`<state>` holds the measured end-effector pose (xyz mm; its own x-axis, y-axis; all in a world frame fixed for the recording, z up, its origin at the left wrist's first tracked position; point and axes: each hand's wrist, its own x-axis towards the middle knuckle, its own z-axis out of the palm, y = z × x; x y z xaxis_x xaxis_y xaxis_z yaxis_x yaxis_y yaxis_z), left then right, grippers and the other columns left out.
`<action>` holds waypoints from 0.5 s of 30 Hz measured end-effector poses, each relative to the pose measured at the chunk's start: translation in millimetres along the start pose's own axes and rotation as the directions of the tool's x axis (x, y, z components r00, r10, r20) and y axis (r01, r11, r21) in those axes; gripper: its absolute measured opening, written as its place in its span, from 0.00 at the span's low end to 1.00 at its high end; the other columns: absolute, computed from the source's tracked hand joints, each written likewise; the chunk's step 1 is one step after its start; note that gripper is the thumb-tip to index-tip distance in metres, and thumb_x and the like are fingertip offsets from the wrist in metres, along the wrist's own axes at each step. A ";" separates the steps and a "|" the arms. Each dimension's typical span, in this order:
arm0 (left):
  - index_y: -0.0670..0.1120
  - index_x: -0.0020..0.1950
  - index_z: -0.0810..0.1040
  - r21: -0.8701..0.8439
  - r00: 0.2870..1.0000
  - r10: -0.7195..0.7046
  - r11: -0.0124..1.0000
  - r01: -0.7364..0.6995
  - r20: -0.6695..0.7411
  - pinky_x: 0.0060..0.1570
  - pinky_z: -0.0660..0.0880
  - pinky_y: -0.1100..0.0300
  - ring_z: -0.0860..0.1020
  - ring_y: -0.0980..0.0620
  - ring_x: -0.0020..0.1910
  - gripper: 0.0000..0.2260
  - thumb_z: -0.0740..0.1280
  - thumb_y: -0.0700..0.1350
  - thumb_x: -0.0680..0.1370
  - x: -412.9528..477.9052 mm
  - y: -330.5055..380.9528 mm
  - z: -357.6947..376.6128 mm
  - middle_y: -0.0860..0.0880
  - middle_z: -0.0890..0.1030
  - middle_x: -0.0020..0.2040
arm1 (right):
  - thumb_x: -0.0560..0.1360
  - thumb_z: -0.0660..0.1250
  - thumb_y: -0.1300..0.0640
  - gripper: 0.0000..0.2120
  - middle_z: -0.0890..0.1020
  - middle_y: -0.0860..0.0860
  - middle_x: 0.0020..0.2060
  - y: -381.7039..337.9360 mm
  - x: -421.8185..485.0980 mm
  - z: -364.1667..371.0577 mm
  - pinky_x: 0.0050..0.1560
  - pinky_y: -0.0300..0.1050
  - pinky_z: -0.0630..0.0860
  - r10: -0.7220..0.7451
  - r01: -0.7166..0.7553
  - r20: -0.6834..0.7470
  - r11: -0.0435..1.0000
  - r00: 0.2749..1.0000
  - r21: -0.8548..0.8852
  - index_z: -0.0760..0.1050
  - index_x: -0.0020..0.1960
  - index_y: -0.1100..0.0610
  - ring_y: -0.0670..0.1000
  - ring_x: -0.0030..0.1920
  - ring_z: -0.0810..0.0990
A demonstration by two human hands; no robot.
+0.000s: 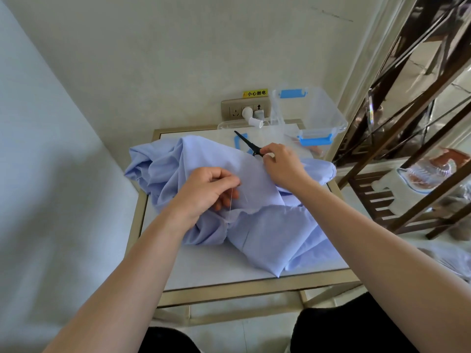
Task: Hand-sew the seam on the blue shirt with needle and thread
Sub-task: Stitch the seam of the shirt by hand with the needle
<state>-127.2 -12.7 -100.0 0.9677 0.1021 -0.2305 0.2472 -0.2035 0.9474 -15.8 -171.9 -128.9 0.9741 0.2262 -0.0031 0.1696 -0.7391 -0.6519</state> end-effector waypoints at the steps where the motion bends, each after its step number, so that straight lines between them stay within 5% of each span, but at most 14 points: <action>1: 0.39 0.45 0.80 0.001 1.000 -0.005 1.000 0.005 0.007 0.25 0.69 0.67 0.74 0.56 0.26 0.05 0.67 0.40 0.78 2.5 -0.3 -1.4 0.51 0.80 0.29 | 0.82 0.54 0.61 0.16 0.76 0.60 0.61 1.4 3.7 3.5 0.50 0.45 0.67 0.010 -0.009 0.020 0.998 1.000 -0.060 0.74 0.64 0.62 0.59 0.58 0.75; 9: 0.40 0.45 0.80 0.003 0.997 -0.018 1.000 0.018 0.077 0.28 0.72 0.66 0.76 0.54 0.28 0.06 0.67 0.41 0.79 10.4 -5.8 -13.2 0.49 0.80 0.31 | 0.78 0.63 0.59 0.10 0.79 0.58 0.51 -1.4 17.2 13.8 0.42 0.46 0.70 0.078 -0.095 -0.065 0.941 0.995 -0.325 0.77 0.57 0.62 0.60 0.49 0.77; 15: 0.40 0.46 0.81 -0.006 0.997 -0.007 1.000 0.007 0.076 0.30 0.73 0.64 0.77 0.54 0.30 0.06 0.67 0.41 0.79 7.8 -9.4 -17.5 0.49 0.81 0.32 | 0.74 0.66 0.59 0.07 0.74 0.55 0.34 -9.8 21.1 11.6 0.35 0.44 0.66 0.109 -0.119 -0.059 0.968 0.992 -0.221 0.76 0.40 0.62 0.58 0.39 0.73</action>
<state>-122.9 7.1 -106.8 0.9669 0.0291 -0.2533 0.2540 -0.1967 0.9470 1.4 -152.6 -131.4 0.9938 0.1068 -0.0292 0.0812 -0.8825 -0.4632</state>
